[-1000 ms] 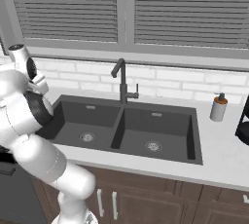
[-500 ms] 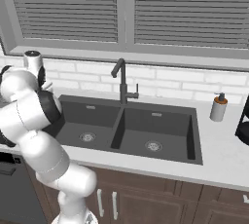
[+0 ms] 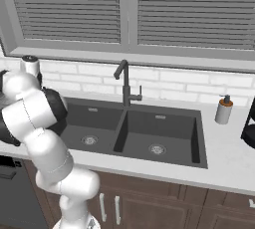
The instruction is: Put the colander in the sink, put the apple, kiwi in the colander, and turn on the sink faucet and pour water over the colander.
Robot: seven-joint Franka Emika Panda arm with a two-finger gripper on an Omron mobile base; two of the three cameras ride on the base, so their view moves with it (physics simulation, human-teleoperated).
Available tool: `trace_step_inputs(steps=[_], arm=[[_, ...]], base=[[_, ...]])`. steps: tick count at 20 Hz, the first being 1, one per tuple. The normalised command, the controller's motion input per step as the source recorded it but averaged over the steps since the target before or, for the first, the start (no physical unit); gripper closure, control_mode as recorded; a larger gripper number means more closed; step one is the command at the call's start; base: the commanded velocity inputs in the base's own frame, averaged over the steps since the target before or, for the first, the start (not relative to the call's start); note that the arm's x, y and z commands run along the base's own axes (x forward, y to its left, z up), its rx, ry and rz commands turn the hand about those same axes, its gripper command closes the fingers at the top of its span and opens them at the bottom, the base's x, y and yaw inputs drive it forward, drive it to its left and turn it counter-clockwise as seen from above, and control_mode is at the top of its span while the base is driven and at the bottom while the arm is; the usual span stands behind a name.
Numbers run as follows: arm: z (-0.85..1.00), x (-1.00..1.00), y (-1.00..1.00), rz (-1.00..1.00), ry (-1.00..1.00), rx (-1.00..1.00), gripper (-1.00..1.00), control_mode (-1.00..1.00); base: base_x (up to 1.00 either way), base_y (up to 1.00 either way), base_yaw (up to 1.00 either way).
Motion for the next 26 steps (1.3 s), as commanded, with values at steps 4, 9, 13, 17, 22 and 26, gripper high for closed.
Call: trace_step_inputs(steps=[4, 9, 13, 17, 22, 26], arm=[[0.00, 0.02, 0.63, 0.00, 0.00, 0.00, -1.00, -1.00], [0.00, 0.02, 0.58, 0.00, -0.01, 0.00, -1.00, -1.00], [0.00, 0.04, 0.42, 0.00, 0.00, 0.00, -1.00, -1.00], [-0.01, 0.08, 0.12, 0.00, 0.01, 0.00, -1.00, -1.00], [-0.22, 0.18, 0.00, 0.00, 0.02, 0.00, -1.00, -1.00], [-0.39, 0.27, 0.07, 0.00, 0.00, 0.00, -1.00, -1.00]], base=[[0.00, 0.00, 0.00], [0.00, 0.00, 0.00], [0.00, 0.00, 0.00], [0.00, 0.00, 0.00], [0.00, 0.00, 0.00], [0.00, 0.00, 0.00]])
